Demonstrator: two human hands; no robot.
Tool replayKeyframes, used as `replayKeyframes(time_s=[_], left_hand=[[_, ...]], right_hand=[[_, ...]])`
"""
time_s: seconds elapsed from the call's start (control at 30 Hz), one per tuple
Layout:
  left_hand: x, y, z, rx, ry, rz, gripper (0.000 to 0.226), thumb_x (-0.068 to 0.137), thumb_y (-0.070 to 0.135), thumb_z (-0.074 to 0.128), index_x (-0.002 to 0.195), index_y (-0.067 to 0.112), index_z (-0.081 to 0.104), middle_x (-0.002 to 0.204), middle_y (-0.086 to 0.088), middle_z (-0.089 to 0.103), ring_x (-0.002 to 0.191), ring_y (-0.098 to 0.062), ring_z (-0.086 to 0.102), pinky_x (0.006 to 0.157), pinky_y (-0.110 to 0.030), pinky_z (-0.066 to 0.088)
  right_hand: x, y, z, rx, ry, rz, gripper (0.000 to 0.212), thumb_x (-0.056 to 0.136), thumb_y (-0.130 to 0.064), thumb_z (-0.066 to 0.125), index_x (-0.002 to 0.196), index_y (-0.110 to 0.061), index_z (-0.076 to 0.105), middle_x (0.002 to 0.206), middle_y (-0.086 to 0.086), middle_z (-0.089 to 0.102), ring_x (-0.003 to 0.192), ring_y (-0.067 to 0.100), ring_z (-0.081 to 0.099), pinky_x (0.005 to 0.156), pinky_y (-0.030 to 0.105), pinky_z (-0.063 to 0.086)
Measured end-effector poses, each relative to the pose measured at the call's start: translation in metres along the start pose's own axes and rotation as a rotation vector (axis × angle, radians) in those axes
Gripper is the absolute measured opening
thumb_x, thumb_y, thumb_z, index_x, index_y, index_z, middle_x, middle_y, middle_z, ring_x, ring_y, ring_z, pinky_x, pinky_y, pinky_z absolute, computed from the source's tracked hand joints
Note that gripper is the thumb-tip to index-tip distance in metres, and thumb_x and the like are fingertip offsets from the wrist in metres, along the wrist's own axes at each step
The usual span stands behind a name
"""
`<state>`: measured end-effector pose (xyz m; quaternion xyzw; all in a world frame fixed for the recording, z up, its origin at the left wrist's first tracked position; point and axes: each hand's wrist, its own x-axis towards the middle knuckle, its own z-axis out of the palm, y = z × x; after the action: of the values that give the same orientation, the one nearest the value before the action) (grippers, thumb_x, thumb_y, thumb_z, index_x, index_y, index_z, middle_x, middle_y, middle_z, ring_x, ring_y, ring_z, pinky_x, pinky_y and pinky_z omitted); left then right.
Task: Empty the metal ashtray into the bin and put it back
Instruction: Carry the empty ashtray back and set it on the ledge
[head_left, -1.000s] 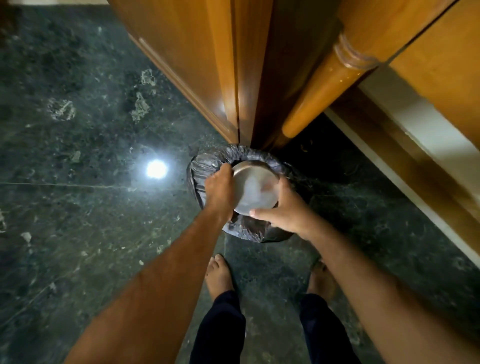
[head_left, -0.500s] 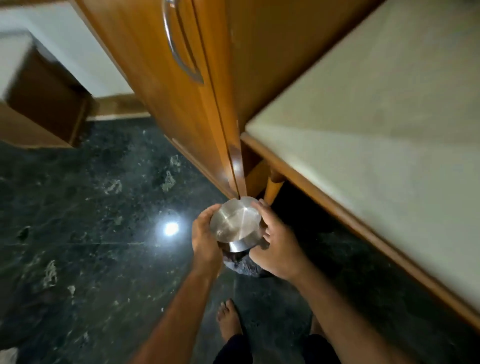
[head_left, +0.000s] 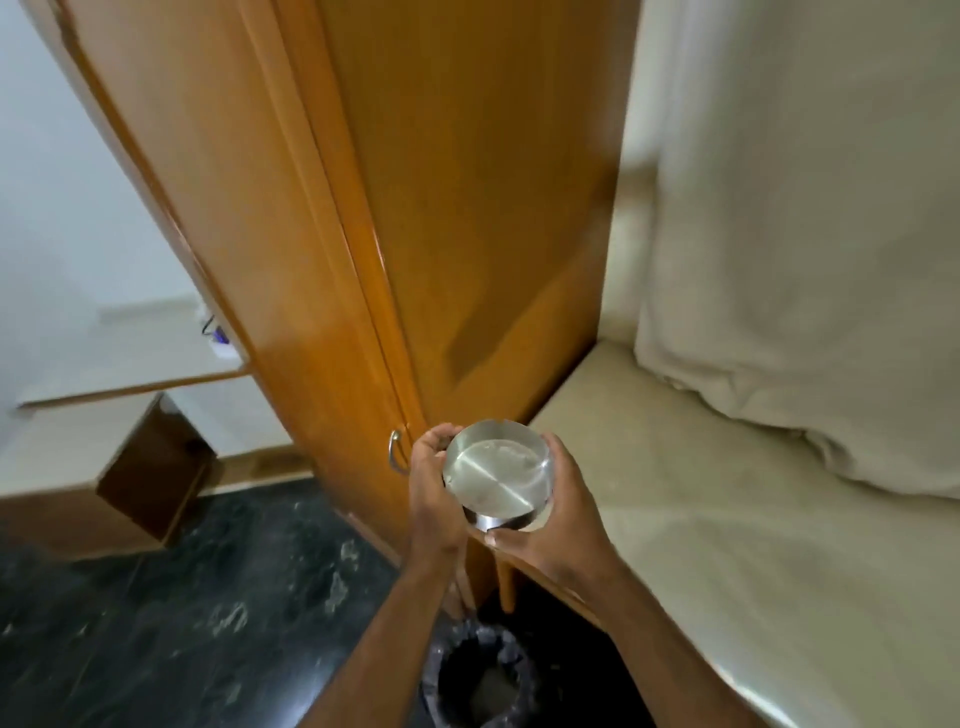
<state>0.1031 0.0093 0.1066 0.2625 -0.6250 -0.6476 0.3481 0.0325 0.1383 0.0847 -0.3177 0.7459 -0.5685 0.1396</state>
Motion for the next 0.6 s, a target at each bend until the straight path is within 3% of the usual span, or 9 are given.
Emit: replayKeyframes(time_s=[0.1,0.13,0.23,0.33,0.4,0.47,0.53,0.6], left_hand=[[0.009,0.035,0.05,-0.052,-0.125,-0.045,0.049,0.084,0.05,0.044,0.123,0.023,0.053,0.116,-0.002,0.068,0.102,-0.022,0.068,0.075,-0.038,0.06],[0.011,0.04,0.065,-0.06,-0.157,-0.077,0.047,0.088,0.048,0.042,0.127,0.024,0.051,0.12,-0.005,0.067,0.103,-0.024,0.067,0.073,-0.037,0.059],[0.021,0.044,0.112,-0.023,-0.174,-0.192,0.038,0.103,0.039,0.037,0.134,0.024,0.051,0.124,-0.008,0.066,0.106,-0.025,0.065,0.081,-0.039,0.059],[0.022,0.041,0.156,-0.012,-0.226,-0.288,0.042,0.103,0.038,0.037,0.126,0.017,0.064,0.117,-0.017,0.072,0.107,-0.031,0.067,0.094,-0.048,0.055],[0.019,0.031,0.173,0.022,-0.263,-0.299,0.037,0.1,0.035,0.04,0.099,0.03,0.077,0.098,-0.012,0.078,0.089,-0.02,0.072,0.082,-0.04,0.057],[0.015,0.013,0.186,0.049,-0.31,-0.343,0.039,0.098,0.036,0.042,0.079,0.035,0.076,0.086,-0.004,0.076,0.083,-0.019,0.071,0.075,-0.036,0.054],[0.009,-0.009,0.192,0.097,-0.357,-0.396,0.036,0.096,0.042,0.042,0.093,0.024,0.072,0.098,-0.011,0.073,0.094,-0.027,0.067,0.079,-0.04,0.053],[0.007,-0.031,0.192,0.166,-0.398,-0.426,0.04,0.089,0.049,0.041,0.103,0.021,0.067,0.106,-0.013,0.069,0.096,-0.027,0.064,0.074,-0.037,0.053]], right_hand=[[0.014,-0.023,-0.054,-0.055,0.106,0.007,0.106,0.042,-0.047,0.088,0.113,-0.081,0.018,0.116,-0.047,0.039,0.109,-0.023,0.043,0.072,0.005,0.045],[0.019,-0.027,-0.069,-0.081,0.133,0.011,0.105,0.04,-0.045,0.09,0.113,-0.078,0.021,0.115,-0.048,0.04,0.109,-0.019,0.046,0.071,0.008,0.045],[0.03,-0.026,-0.111,-0.17,0.157,0.077,0.133,0.036,-0.047,0.092,0.145,-0.044,0.017,0.129,-0.03,0.042,0.117,0.002,0.048,0.086,0.021,0.05],[0.037,-0.007,-0.151,-0.247,0.167,0.167,0.143,0.034,-0.042,0.096,0.151,-0.028,0.016,0.144,-0.005,0.043,0.129,0.02,0.049,0.098,0.037,0.052],[0.037,0.01,-0.165,-0.29,0.149,0.228,0.147,0.037,-0.038,0.098,0.154,-0.026,0.011,0.15,-0.001,0.037,0.134,0.022,0.043,0.104,0.037,0.048],[0.036,0.032,-0.173,-0.316,0.144,0.261,0.147,0.041,-0.035,0.1,0.155,-0.022,0.009,0.153,0.002,0.034,0.137,0.023,0.04,0.108,0.037,0.045],[0.032,0.053,-0.175,-0.326,0.128,0.291,0.146,0.044,-0.032,0.1,0.156,-0.02,0.007,0.154,0.004,0.032,0.139,0.024,0.038,0.108,0.034,0.043],[0.03,0.074,-0.171,-0.33,0.095,0.336,0.145,0.047,-0.029,0.099,0.156,-0.019,0.005,0.155,0.004,0.032,0.14,0.025,0.036,0.109,0.035,0.041]])
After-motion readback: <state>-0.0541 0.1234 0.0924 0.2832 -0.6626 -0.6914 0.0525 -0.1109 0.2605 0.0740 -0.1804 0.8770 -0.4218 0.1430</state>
